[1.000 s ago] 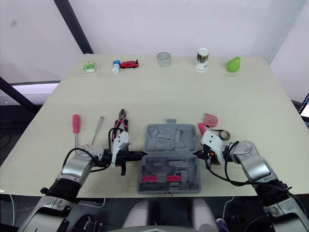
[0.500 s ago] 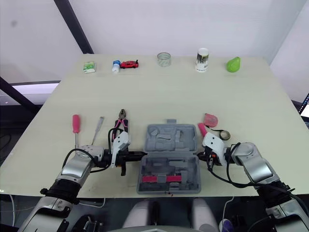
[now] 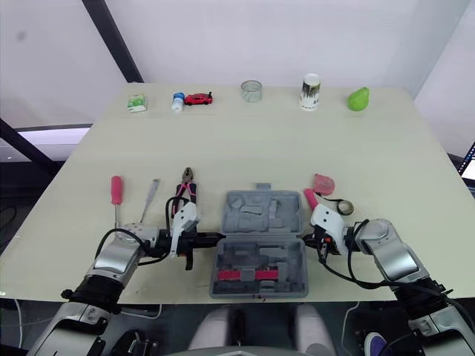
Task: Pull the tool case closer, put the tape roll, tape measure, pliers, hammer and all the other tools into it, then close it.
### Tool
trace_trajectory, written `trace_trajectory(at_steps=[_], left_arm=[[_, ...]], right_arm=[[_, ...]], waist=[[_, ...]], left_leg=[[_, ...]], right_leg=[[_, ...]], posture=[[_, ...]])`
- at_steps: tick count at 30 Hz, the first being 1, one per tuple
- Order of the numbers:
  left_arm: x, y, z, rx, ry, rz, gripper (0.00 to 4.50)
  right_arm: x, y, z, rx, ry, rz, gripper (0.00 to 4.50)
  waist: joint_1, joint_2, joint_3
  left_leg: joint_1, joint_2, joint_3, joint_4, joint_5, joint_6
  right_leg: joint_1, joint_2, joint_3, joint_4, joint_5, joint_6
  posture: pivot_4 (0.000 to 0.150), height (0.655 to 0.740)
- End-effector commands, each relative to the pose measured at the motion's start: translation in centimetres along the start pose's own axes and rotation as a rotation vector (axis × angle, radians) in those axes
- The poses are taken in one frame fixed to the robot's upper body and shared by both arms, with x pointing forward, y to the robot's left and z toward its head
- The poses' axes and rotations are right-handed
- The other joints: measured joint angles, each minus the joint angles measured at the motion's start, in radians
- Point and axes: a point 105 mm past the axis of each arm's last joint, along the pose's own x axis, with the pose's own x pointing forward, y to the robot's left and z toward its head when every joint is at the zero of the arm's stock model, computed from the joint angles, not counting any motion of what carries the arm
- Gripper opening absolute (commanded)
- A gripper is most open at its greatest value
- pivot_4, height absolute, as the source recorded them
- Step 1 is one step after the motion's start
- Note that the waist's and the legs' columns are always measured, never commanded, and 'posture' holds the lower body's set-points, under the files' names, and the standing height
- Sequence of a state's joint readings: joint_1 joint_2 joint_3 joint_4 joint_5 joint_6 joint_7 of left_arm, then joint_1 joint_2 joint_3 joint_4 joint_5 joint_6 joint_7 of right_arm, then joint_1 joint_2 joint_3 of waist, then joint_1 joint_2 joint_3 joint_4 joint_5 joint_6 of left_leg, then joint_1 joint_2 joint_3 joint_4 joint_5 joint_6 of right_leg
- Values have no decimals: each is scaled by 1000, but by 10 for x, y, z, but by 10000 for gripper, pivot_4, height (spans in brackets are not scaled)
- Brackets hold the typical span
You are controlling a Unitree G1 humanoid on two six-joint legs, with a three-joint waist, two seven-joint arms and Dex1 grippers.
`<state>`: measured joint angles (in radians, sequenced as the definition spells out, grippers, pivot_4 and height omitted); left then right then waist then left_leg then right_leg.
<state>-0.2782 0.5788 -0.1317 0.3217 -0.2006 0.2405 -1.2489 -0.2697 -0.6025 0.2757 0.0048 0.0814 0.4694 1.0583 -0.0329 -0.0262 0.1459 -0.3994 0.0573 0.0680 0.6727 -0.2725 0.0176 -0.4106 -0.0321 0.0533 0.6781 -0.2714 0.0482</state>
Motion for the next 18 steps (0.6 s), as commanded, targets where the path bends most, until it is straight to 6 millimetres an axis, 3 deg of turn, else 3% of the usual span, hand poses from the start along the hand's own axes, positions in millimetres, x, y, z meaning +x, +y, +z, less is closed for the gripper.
trace_trajectory(at_steps=[1, 18], left_arm=[[0, -6, -3, -2, 11, -29, 280], [1, -11, -8, -7, 27, -66, 280]], right_arm=[[1, 8, 6, -18, -17, 35, 0], [-1, 17, 1, 6, 5, 70, 0]], waist=[[0, 0, 0], [1, 0, 0]], left_leg=[[0, 0, 0, 0, 0, 0], [0, 0, 0, 0, 0, 0]], right_leg=[[0, 0, 0, 0, 0, 0], [0, 0, 0, 0, 0, 0]], posture=[[1500, 7400], [1500, 7400]])
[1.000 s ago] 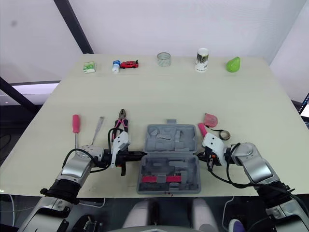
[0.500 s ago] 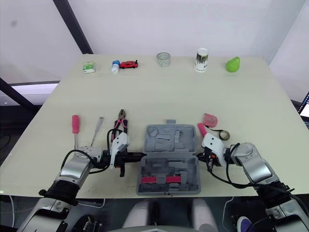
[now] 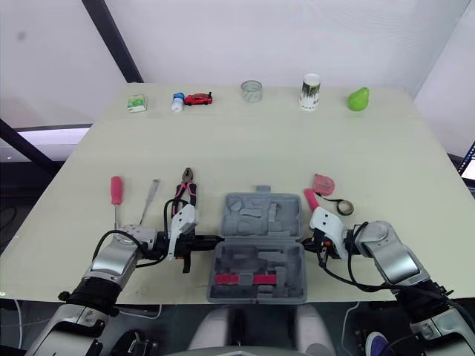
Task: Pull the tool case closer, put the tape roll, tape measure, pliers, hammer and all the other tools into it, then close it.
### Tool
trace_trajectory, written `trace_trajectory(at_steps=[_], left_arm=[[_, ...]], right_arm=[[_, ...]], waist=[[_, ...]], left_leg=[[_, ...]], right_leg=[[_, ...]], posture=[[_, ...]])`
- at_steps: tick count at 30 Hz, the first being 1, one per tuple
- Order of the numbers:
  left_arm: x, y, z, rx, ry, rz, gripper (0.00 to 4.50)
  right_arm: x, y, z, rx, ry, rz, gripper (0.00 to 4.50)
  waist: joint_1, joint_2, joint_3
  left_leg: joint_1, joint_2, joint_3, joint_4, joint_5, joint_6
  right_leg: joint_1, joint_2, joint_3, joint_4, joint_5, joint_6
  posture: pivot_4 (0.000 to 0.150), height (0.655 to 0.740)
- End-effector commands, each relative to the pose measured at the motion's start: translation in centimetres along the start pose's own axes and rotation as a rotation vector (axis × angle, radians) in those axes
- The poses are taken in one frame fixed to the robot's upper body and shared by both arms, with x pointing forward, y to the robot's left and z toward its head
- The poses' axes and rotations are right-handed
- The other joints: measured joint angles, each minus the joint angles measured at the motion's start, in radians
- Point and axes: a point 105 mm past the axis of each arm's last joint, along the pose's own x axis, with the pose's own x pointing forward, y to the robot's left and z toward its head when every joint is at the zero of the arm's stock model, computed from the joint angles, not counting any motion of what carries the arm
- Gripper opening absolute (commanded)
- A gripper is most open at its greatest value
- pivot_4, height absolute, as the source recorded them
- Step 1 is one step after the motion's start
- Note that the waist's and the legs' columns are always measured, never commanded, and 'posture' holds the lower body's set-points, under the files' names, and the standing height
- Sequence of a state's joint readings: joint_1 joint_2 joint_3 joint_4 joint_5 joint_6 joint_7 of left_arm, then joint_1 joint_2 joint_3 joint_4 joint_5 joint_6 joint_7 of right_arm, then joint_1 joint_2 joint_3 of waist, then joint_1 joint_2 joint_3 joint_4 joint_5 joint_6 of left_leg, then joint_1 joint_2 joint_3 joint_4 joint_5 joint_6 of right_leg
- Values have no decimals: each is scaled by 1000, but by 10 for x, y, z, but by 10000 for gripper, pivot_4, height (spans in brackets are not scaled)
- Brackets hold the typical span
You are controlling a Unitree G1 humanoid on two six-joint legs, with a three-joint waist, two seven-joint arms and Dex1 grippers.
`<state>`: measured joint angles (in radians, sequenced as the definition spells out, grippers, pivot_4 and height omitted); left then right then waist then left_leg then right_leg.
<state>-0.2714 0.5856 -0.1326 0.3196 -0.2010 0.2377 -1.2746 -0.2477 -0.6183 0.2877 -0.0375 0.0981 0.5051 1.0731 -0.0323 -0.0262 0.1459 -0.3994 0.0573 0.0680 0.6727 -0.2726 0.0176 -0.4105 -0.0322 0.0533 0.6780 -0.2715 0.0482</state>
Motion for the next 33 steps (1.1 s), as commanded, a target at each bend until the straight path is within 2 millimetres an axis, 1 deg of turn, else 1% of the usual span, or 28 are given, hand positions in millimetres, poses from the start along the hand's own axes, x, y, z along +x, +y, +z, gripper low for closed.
trace_trajectory(at_steps=[1, 10, 33], left_arm=[[2, -9, -6, -7, 22, -46, 280], [3, -17, -7, -14, 25, -72, 280], [2, -21, -10, -30, 39, -94, 280]], right_arm=[[0, 7, 3, -9, -6, 32, 0], [-1, 9, 1, 0, 0, 32, 0], [-1, 13, -1, 14, 16, 55, 0]], waist=[[0, 0, 0], [1, 0, 0], [7, 0, 0]], left_leg=[[0, 0, 0, 0, 0, 0], [0, 0, 0, 0, 0, 0], [0, 0, 0, 0, 0, 0]], right_leg=[[0, 0, 0, 0, 0, 0], [0, 0, 0, 0, 0, 0], [0, 0, 0, 0, 0, 0]], posture=[[1500, 7400], [1500, 7400], [1500, 7400]])
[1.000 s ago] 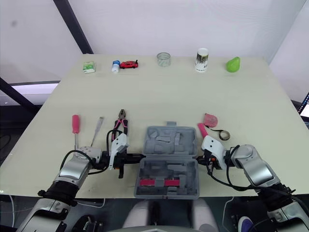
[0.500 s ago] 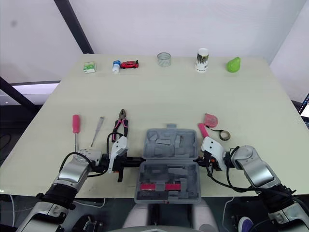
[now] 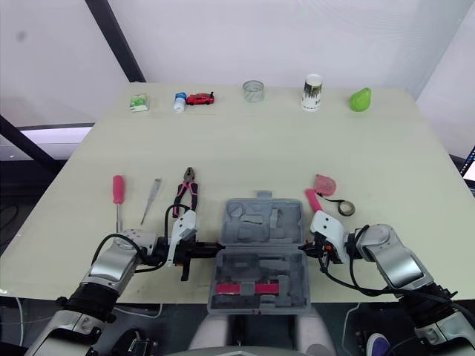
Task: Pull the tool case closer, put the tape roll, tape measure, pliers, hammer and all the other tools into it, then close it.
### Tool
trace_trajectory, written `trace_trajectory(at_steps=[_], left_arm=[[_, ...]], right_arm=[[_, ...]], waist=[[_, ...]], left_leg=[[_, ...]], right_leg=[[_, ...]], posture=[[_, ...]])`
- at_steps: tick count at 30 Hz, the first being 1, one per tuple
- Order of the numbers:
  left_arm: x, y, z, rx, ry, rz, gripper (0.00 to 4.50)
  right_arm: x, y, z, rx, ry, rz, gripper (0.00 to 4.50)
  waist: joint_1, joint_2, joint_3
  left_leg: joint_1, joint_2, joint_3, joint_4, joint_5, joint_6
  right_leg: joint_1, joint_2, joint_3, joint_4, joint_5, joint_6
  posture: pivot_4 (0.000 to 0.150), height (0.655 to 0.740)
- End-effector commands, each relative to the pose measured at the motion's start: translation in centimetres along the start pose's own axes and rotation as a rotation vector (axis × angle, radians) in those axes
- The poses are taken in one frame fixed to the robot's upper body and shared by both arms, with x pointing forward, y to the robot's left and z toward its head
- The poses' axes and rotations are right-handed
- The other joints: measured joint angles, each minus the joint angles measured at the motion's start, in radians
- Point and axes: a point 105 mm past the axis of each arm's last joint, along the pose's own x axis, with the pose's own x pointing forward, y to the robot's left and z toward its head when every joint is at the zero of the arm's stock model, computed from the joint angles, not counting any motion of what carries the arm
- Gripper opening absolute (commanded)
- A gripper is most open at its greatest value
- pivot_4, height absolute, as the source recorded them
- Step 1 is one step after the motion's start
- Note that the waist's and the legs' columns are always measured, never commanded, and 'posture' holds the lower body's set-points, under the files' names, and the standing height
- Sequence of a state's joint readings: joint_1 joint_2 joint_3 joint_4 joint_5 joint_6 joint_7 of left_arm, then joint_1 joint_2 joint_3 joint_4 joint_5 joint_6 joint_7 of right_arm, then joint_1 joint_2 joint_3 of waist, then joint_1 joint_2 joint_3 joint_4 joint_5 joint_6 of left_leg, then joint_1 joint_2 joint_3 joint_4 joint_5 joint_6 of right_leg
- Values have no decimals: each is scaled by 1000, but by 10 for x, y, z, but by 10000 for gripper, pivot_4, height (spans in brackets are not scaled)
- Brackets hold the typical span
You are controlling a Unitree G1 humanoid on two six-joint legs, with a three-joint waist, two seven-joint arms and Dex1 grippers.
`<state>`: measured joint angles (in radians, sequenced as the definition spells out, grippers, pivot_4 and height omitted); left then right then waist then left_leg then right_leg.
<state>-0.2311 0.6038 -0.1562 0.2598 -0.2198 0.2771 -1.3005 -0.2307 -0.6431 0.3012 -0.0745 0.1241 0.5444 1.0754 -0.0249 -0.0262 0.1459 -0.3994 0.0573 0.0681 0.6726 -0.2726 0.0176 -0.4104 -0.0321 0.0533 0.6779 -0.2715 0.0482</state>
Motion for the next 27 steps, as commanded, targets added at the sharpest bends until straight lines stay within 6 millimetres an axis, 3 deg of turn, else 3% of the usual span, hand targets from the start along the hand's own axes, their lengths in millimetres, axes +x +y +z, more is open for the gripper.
trace_trajectory(at_steps=[1, 27], left_arm=[[1, -8, -5, -8, 21, -37, 280], [1, -18, -9, -29, 41, -82, 280]], right_arm=[[0, 7, 2, -7, 1, 31, 0], [-4, 18, -7, 26, 48, 88, 0]], waist=[[0, 0, 0], [11, 0, 0]], left_leg=[[0, 0, 0, 0, 0, 0], [0, 0, 0, 0, 0, 0]], right_leg=[[0, 0, 0, 0, 0, 0], [0, 0, 0, 0, 0, 0]], posture=[[1500, 7400], [1500, 7400]])
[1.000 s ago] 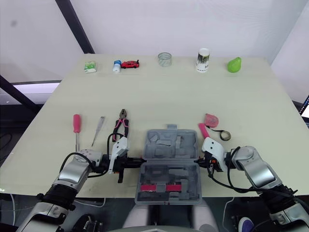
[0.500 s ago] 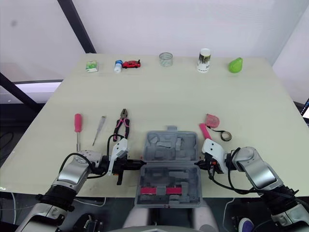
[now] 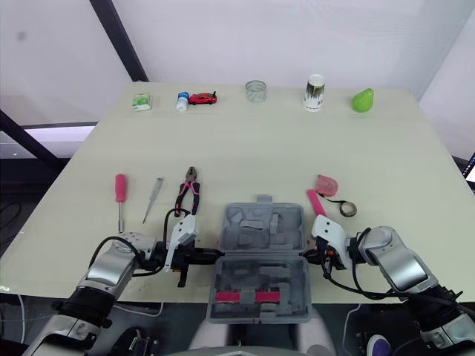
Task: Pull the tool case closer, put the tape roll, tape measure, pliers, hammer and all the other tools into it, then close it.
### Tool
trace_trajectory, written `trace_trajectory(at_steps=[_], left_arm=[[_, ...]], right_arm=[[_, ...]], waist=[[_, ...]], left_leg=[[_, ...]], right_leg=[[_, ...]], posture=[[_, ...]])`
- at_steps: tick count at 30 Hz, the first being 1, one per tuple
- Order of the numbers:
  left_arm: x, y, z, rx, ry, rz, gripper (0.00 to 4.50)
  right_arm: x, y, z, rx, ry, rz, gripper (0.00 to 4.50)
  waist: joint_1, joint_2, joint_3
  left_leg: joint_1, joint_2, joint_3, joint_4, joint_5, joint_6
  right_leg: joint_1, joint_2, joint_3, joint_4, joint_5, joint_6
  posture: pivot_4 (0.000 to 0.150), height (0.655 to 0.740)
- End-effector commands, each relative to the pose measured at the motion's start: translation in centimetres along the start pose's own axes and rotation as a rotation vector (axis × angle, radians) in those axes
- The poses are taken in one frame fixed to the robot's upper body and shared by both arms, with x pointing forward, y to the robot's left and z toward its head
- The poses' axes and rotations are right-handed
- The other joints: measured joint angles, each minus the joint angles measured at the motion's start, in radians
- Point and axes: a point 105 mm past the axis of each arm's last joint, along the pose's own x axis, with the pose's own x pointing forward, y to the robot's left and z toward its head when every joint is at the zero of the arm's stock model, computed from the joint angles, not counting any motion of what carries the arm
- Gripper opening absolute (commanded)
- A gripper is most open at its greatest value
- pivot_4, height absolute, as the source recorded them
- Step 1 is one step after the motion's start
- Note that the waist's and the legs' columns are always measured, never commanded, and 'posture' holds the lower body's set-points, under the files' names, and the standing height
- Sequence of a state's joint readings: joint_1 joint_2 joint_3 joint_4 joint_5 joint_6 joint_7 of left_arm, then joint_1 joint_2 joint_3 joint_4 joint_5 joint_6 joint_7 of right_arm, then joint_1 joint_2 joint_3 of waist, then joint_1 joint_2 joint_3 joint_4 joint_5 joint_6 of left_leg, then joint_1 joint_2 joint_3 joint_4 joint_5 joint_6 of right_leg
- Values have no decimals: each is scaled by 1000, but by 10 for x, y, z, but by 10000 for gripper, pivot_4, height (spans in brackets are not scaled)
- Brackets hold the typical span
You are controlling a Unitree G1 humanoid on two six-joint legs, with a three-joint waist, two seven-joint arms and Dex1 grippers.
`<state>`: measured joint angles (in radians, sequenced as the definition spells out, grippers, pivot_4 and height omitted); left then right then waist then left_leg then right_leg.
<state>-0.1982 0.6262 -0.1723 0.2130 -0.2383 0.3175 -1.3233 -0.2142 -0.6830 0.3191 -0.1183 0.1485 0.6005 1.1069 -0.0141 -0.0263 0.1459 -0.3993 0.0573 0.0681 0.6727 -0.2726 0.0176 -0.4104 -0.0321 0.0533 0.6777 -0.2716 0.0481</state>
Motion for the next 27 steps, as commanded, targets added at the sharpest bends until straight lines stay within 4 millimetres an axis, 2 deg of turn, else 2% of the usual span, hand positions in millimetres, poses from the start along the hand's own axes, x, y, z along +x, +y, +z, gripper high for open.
trace_trajectory(at_steps=[1, 13, 27], left_arm=[[2, -7, -4, 0, 23, -39, 280], [2, -9, -4, -1, 31, -48, 280], [2, -11, -4, -1, 36, -62, 280]], right_arm=[[0, 8, -2, -2, 11, 39, 0], [1, 16, -3, 11, 19, 72, 0], [2, 14, -4, 7, 26, 59, 0]], waist=[[0, 0, 0], [1, 0, 0], [0, 0, 0]], left_leg=[[0, 0, 0, 0, 0, 0], [0, 0, 0, 0, 0, 0], [0, 0, 0, 0, 0, 0]], right_leg=[[0, 0, 0, 0, 0, 0], [0, 0, 0, 0, 0, 0], [0, 0, 0, 0, 0, 0]], posture=[[1500, 7400], [1500, 7400], [1500, 7400]])
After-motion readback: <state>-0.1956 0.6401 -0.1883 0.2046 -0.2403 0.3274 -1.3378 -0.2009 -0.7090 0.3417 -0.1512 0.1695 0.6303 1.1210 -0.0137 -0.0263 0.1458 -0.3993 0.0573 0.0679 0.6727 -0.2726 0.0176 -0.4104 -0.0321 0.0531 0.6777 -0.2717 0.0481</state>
